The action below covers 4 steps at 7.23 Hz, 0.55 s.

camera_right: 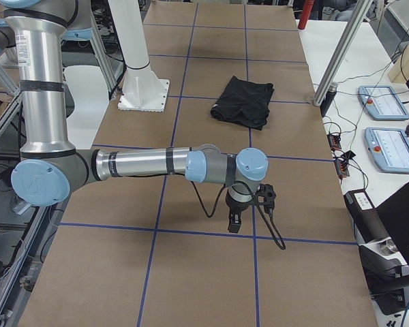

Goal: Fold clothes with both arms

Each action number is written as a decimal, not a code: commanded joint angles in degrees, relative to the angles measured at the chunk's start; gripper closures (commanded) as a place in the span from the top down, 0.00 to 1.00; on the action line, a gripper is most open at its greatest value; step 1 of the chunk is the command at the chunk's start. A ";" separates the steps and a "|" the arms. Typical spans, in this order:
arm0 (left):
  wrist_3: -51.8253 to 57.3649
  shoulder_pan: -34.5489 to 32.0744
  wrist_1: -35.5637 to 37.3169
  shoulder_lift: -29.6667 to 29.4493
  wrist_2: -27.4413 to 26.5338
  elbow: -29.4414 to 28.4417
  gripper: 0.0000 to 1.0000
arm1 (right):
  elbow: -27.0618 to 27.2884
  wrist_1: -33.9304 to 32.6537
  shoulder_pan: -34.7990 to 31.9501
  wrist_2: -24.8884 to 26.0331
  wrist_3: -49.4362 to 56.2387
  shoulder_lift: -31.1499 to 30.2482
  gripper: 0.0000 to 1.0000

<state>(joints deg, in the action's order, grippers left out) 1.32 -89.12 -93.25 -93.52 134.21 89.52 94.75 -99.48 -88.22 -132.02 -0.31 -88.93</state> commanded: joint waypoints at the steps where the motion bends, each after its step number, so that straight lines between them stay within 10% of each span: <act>1: 0.09 0.00 0.00 0.00 -0.09 0.04 1.00 | -0.09 0.07 -0.20 -0.08 0.04 -0.19 1.00; 4: 0.00 0.00 0.00 0.00 -0.09 -0.05 1.00 | -0.35 -0.02 -0.29 -0.08 -0.22 -0.28 1.00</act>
